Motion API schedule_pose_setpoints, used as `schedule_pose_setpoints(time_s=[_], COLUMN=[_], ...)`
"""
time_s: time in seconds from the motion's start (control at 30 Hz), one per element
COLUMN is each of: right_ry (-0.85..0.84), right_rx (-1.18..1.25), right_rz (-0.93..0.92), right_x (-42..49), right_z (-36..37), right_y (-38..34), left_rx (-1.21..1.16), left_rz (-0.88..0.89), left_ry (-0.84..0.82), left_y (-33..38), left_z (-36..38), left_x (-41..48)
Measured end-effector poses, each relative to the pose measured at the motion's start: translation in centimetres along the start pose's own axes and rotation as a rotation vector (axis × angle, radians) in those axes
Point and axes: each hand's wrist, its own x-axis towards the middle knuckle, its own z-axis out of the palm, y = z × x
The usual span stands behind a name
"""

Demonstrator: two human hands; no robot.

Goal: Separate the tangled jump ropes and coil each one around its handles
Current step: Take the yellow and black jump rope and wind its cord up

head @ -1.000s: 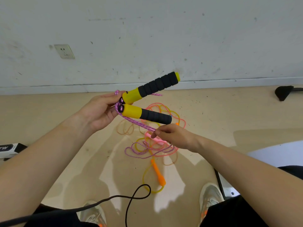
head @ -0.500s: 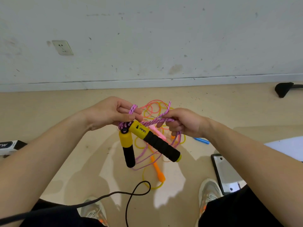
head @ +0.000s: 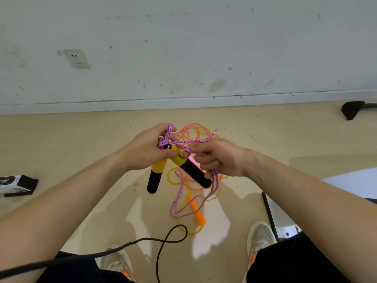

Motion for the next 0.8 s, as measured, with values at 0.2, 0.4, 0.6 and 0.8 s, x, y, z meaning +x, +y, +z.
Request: schedule_pose_setpoints(time_s=[0.2, 0.4, 0.6, 0.8], right_ry=[0.060, 0.197, 0.416, 0.242], right_rx=[0.025, -0.069, -0.229, -0.040], right_rz=[-0.020, -0.098, -0.149, -0.071], right_x=[0.1, 0.4, 1.2, 2.0], right_z=[-0.3, -0.5, 0.2, 4.7], right_y=[0.2, 0.3, 0.8, 2.7], left_rx=[0.064, 0.014, -0.180, -0.274], left_rz=[0.006, -0.047, -0.133, -0.170], left_ry=[0.090, 0.144, 0.320, 0.610], left_y=[0.1, -0.3, -0.6, 0.4], left_z=[0.6, 0.6, 0.6, 2.6], left_x=[0.1, 0.4, 0.8, 1.5])
